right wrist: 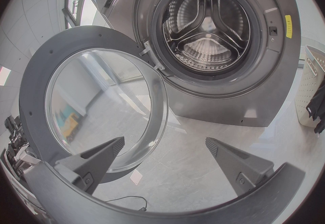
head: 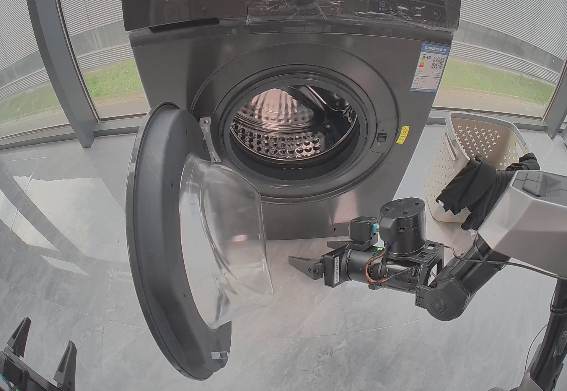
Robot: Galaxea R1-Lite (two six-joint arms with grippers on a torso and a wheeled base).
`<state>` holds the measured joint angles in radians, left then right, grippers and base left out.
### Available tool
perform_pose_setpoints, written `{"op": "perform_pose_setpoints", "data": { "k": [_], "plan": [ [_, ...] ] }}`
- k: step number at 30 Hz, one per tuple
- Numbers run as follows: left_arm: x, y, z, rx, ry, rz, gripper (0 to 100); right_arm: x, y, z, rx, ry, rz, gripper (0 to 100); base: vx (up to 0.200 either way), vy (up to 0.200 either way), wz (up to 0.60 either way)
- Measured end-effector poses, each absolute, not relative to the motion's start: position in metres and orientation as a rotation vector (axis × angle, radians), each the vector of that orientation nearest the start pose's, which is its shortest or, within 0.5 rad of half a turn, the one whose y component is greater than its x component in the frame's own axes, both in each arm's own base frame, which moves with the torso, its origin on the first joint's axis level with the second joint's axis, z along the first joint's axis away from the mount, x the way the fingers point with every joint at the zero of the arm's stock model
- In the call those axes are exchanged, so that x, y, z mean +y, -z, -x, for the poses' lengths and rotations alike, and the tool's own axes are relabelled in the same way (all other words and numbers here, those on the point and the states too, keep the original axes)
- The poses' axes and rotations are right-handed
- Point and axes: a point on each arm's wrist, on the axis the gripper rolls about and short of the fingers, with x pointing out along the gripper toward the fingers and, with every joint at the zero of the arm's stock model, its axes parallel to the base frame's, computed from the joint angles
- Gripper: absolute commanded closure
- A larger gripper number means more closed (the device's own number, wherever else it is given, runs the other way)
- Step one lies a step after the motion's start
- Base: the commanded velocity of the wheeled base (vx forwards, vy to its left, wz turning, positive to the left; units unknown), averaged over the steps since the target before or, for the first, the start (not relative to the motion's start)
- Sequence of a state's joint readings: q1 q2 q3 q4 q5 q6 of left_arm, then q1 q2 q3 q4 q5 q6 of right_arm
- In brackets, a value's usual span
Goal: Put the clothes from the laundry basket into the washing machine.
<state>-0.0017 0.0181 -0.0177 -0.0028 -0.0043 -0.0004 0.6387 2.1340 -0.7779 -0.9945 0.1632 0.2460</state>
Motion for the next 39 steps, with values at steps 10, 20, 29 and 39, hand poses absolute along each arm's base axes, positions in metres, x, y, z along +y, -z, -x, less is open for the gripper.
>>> {"op": "perform_pose_setpoints", "data": {
  "k": [10, 20, 29, 39],
  "plan": [
    [0.000, -0.081, 0.023, -0.002, 0.004, 0.000, 0, 0.245, -0.052, -0.294, 0.458, -0.791, -0.123, 0, 0.000, 0.000, 0.00],
    [0.000, -0.081, 0.023, -0.002, 0.003, 0.000, 0, 0.272, -0.056, -0.279, 0.429, -0.879, -0.123, 0, 0.000, 0.000, 0.00],
    [0.000, -0.081, 0.023, -0.002, 0.004, 0.001, 0, 0.278, -0.069, -0.292, 0.399, -0.893, -0.163, 0, 0.000, 0.000, 0.00],
    [0.000, -0.081, 0.023, -0.002, 0.006, 0.002, 0, 0.294, -0.073, -0.309, 0.403, -0.892, -0.190, 0, 0.000, 0.000, 0.00]
  ]
}}
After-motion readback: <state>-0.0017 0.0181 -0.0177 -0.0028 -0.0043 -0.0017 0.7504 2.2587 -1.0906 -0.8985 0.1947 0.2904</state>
